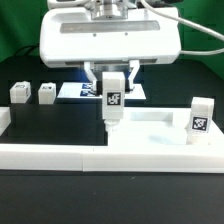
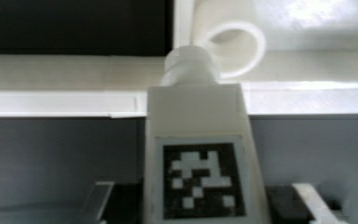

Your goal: Assemble square table

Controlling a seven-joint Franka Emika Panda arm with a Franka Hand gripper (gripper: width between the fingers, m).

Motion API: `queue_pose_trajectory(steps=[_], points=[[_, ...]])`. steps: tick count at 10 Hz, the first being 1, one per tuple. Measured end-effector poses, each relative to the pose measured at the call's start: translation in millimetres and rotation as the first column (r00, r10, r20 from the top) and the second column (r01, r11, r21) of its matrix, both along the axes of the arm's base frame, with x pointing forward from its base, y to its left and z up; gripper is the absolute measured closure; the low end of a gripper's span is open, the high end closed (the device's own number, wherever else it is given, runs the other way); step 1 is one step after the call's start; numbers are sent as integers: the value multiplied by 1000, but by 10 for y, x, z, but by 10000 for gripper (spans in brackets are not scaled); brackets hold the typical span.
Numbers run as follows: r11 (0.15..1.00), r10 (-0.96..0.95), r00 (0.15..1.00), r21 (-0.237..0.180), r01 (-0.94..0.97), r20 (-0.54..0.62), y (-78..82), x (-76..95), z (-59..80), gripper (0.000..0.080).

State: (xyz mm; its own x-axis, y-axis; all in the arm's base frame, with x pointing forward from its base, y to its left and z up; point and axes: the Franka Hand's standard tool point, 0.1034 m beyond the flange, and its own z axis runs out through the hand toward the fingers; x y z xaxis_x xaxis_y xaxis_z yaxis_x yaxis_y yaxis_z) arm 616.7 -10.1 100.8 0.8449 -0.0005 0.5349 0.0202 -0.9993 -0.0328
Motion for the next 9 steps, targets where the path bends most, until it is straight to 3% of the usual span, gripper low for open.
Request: queue_pose_trajectory(steps=[3,9], points=[[1000,13,1000,4,-13,-8,120,-16,-91,509],[1000,2,1000,0,-2,13,132,-3,-283,509]])
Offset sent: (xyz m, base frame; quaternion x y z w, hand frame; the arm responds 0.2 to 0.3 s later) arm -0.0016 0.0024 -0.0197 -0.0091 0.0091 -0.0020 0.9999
